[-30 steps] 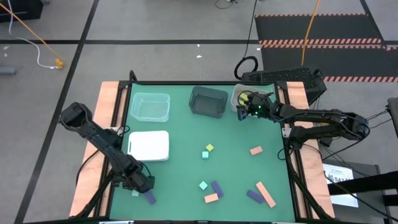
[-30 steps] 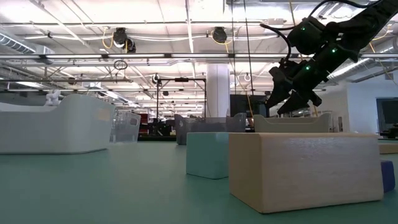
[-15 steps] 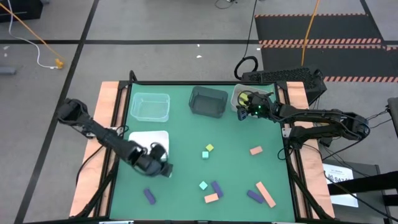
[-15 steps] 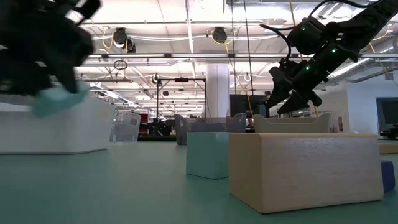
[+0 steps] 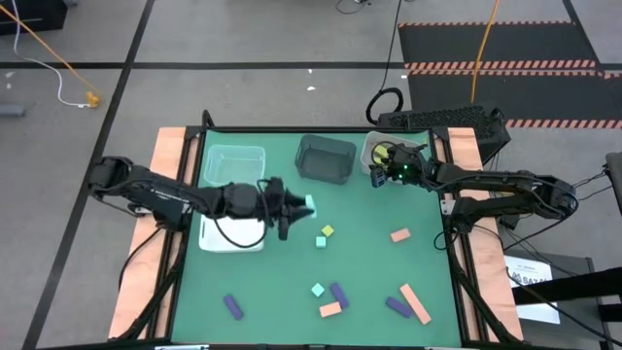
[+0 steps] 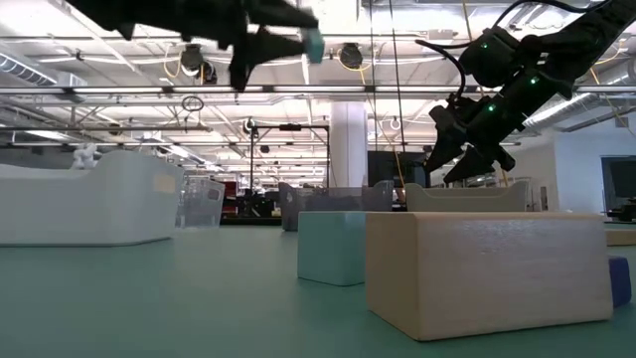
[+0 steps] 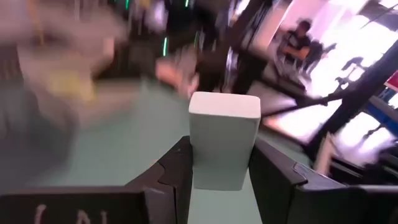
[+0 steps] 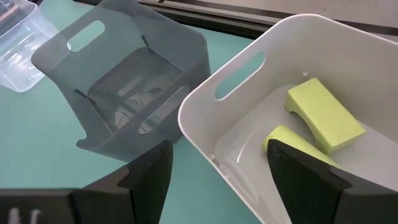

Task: Sort & place blocks by color
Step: Put the bottom left blue block into the transparent bin

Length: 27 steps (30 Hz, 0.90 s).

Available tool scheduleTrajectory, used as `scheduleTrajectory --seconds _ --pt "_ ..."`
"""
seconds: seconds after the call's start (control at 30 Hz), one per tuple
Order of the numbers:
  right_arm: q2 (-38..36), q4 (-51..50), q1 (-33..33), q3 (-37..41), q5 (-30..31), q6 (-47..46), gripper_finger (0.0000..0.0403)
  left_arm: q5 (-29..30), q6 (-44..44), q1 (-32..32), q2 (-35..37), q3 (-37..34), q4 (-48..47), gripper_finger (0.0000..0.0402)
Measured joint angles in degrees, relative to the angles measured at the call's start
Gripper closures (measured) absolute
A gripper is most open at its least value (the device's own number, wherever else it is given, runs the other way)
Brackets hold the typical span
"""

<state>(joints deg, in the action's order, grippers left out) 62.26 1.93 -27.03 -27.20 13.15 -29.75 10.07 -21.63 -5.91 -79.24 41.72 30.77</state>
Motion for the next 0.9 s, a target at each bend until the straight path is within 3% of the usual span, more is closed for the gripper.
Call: scheduleTrajectory --seconds 0.2,0.33,0.73,0.9 --pt "0.0 0.0 0.0 0.0 0.0 -0.01 0.0149 -0.42 19.51 3.16 0.0 0.02 5.28 0.0276" --pt "0.0 0.0 0.0 0.0 0.0 -1.51 0.0149 -1.94 26.13 4.91 0.0 0.02 6.75 0.0276" --pt "0.0 0.46 0.0 0.0 0.15 -9.07 0.0149 -24.37 18.44 13.83 0.57 0.02 7.66 0.0276" --pt "0.0 5.62 0.0 0.0 0.25 -8.32 0.0149 -27.12 16.78 18.32 1.47 0.02 2.71 0.0276"
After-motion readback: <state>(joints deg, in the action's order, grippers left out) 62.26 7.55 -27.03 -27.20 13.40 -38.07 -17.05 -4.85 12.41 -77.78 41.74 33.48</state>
